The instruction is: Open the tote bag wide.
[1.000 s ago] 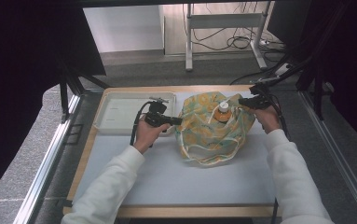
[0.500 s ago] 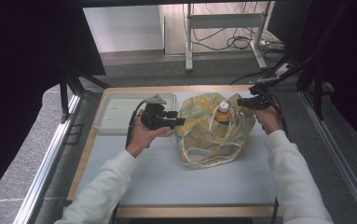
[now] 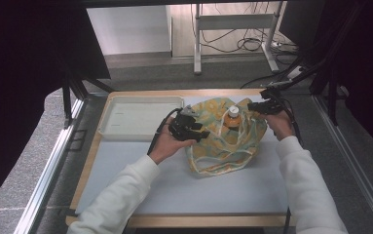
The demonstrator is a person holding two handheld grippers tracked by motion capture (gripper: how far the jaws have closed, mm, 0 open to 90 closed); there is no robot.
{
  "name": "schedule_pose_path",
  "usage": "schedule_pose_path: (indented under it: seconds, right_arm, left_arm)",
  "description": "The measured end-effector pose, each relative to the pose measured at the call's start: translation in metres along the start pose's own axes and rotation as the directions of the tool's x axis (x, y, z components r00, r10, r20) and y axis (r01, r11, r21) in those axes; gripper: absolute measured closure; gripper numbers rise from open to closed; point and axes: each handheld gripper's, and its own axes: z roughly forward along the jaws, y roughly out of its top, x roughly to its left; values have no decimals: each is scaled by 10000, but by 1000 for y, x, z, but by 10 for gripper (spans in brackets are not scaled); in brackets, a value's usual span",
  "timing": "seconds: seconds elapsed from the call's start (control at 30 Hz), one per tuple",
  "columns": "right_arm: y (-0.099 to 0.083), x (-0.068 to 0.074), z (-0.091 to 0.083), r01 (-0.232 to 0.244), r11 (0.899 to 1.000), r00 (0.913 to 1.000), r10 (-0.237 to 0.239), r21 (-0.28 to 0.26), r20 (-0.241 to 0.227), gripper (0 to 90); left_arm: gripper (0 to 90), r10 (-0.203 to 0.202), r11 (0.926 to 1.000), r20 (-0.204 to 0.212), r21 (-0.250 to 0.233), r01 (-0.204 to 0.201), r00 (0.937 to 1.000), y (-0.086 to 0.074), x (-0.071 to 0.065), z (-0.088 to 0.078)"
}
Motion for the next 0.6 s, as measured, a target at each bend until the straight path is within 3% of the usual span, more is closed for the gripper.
schedule_pose_path:
  seconds: [0.13, 0.23, 0.3, 0.47, 0.6]
  right_arm:
    - [-2, -2, -1, -17, 10000, 10000, 17, -41, 53, 826]
    - [-5, -3, -1, -64, 10000, 10000, 65, -68, 42, 826]
    - [-6, -5, -3, -16, 10000, 10000, 16, -73, 67, 826]
    - [-6, -5, -14, 90, 9996, 10000, -89, -251, 36, 837]
    - [-3, -3, -27, 254, 9984, 9997, -253, -498, 38, 846]
  left_arm:
    - [793, -29, 10000, 41, -26, 29, 10000, 0, -1, 5]
    - [872, 86, 9999, 22, -128, -86, 10000, 2, -2, 3]
    - [890, 170, 9998, 89, -121, -169, 9998, 2, -2, 0]
    - [900, 16, 9982, 744, -598, 28, 9972, 5, -5, -10]
    - [900, -126, 9946, 1364, -1006, 265, 9906, 12, -3, -23]
